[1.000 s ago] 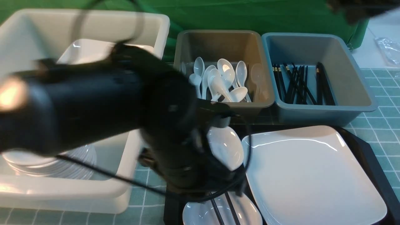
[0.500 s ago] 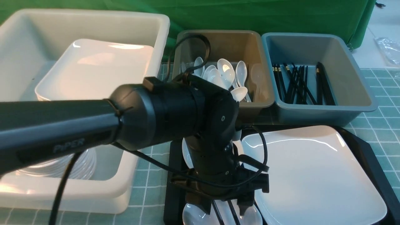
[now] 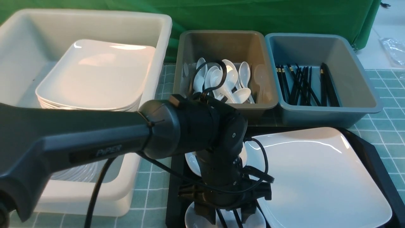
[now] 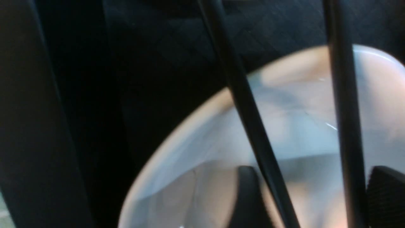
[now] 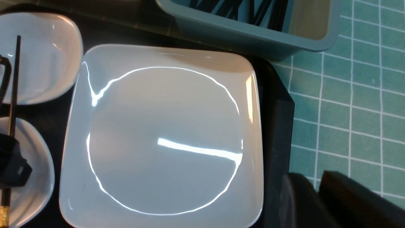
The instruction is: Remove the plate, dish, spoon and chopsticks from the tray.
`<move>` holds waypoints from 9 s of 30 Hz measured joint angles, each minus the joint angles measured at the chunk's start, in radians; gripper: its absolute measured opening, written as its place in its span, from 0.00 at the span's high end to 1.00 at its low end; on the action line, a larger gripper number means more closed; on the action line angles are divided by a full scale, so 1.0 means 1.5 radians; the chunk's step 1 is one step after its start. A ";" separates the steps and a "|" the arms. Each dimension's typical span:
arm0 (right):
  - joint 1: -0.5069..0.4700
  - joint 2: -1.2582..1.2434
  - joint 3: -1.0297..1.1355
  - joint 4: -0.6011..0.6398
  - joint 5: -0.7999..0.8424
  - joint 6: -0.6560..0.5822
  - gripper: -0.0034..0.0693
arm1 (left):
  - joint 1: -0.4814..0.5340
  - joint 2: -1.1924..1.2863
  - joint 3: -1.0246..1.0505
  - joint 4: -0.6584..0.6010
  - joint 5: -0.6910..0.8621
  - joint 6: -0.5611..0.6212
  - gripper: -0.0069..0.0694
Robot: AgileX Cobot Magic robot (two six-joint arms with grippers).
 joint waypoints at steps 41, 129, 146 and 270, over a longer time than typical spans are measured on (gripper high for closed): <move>0.000 0.000 0.000 0.001 -0.011 0.008 0.68 | 0.067 0.170 -0.635 -0.084 0.075 0.231 0.87; 0.000 0.000 0.000 0.003 -0.027 0.010 0.62 | 0.139 0.406 -0.849 0.065 -0.307 -0.015 0.87; 0.000 0.000 0.000 0.003 -0.025 0.010 0.62 | 0.111 0.422 -0.849 -0.048 -0.182 0.197 0.84; 0.000 0.054 -0.076 0.172 0.120 -0.106 0.63 | 0.086 -0.214 -0.190 0.066 0.154 0.361 0.90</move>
